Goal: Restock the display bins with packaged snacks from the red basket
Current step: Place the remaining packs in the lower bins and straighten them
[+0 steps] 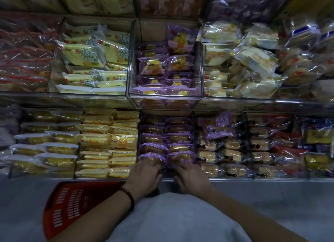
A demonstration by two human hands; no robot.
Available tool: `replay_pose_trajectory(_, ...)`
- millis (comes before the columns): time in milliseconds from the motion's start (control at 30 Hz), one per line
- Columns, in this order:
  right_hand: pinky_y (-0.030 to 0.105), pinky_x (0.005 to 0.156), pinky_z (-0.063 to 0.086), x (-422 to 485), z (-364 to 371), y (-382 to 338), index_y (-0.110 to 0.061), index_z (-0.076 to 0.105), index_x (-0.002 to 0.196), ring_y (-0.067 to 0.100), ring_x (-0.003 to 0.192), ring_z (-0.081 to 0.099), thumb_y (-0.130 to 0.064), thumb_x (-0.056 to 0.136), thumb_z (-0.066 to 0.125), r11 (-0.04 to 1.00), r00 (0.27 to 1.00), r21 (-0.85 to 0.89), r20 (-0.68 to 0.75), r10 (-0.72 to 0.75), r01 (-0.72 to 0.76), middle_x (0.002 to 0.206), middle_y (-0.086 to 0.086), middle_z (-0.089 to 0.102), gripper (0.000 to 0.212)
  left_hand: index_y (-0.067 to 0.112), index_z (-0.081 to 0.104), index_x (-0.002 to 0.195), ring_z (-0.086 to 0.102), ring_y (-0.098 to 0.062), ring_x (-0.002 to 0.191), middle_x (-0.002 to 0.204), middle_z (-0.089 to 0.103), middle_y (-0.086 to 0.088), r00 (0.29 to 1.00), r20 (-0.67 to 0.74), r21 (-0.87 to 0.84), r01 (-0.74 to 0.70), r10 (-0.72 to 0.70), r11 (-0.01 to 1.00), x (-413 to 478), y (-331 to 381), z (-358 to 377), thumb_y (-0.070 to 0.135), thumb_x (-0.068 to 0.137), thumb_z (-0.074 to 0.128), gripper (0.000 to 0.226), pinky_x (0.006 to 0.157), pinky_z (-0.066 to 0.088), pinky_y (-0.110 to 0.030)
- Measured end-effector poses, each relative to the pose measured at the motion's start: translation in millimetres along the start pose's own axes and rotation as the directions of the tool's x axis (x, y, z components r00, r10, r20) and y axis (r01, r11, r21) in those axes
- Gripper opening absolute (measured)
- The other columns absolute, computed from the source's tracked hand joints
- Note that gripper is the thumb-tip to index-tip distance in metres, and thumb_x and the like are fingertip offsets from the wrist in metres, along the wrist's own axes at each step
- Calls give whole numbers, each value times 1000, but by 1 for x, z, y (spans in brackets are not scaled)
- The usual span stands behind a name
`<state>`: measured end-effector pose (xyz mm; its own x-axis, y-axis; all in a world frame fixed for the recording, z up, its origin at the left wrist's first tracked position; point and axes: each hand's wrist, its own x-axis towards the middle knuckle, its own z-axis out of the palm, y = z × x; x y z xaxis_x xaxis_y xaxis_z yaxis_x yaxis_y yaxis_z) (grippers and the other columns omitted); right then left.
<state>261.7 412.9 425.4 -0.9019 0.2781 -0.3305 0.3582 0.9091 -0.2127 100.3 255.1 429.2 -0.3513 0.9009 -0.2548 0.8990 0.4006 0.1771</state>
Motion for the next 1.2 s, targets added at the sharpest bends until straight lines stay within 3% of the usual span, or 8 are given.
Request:
replay_pose_trajectory(100, 43, 91, 53, 9, 2, -2, -26, 49, 144, 33, 116, 62, -51, 101, 42, 1000, 983, 2, 183, 11, -11, 131, 8, 63, 50, 27, 62, 130, 66, -26, 112, 122, 72, -2, 987, 155, -47, 60, -52, 997, 0, 1, 9, 48, 102, 44, 39, 92, 54, -38)
replay_pose_trajectory(300, 41, 100, 49, 17, -7, -5, -30, 50, 142, 28, 123, 59, -49, 104, 39, 979, 972, 178, 228, 54, -96, 137, 6, 60, 43, 35, 65, 125, 68, -23, 109, 124, 72, 4, 983, 168, -182, 104, -73, 978, 13, -7, 4, 40, 105, 45, 29, 89, 57, -37)
replay_pose_trajectory(500, 39, 104, 50, 15, -26, -1, -33, 54, 142, 24, 124, 61, -37, 98, 58, 950, 944, 293, 331, 9, -111, 139, 1, 63, 44, 35, 66, 119, 67, -26, 112, 123, 71, 0, 962, 258, -215, 146, -88, 966, 25, -4, -3, 40, 103, 51, 24, 94, 56, -39)
replay_pose_trajectory(633, 38, 81, 57, 14, -74, 39, -27, 70, 109, 17, 92, 66, -35, 97, 59, 936, 985, 321, -51, 167, -142, 105, -3, 70, 18, 33, 69, 126, 66, -26, 116, 128, 70, -1, 943, 319, -266, 179, -88, 947, 27, -1, -7, 37, 99, 53, 32, 99, 55, -37)
replay_pose_trajectory(700, 36, 81, 54, 13, -101, 73, -20, 70, 105, 21, 97, 63, -24, 95, 64, 934, 921, 289, -262, 289, -211, 105, 1, 67, 13, 34, 72, 120, 67, -22, 112, 123, 72, 3, 941, 309, -288, 227, -134, 930, 23, 3, -12, 34, 99, 54, 28, 98, 56, -37)
replay_pose_trajectory(767, 40, 88, 50, 18, -120, 106, -15, 67, 113, 28, 106, 58, -18, 90, 67, 943, 890, 200, -326, 319, -265, 112, 7, 64, 23, 33, 72, 105, 68, -20, 110, 116, 72, 5, 943, 276, -335, 278, -188, 900, 17, 9, -17, 34, 99, 56, 17, 95, 56, -36)
replay_pose_trajectory(933, 47, 97, 46, 39, -144, 152, -16, 40, 151, 38, 120, 59, -17, 98, 57, 964, 975, -143, -48, 218, -222, 138, 15, 57, 56, 27, 69, 100, 69, -17, 97, 102, 74, 5, 919, 224, -429, 392, -325, 814, -16, 37, -19, 41, 99, 57, 18, 85, 54, -33)
replay_pose_trajectory(1200, 46, 92, 55, 61, -135, 166, -15, 52, 134, 36, 117, 64, -30, 97, 68, 970, 975, -140, 75, 210, -198, 129, 13, 65, 43, 26, 74, 99, 68, -7, 94, 97, 74, 12, 854, 191, -467, 513, -484, 720, -81, 51, -21, 31, 101, 65, 11, 86, 53, -28)
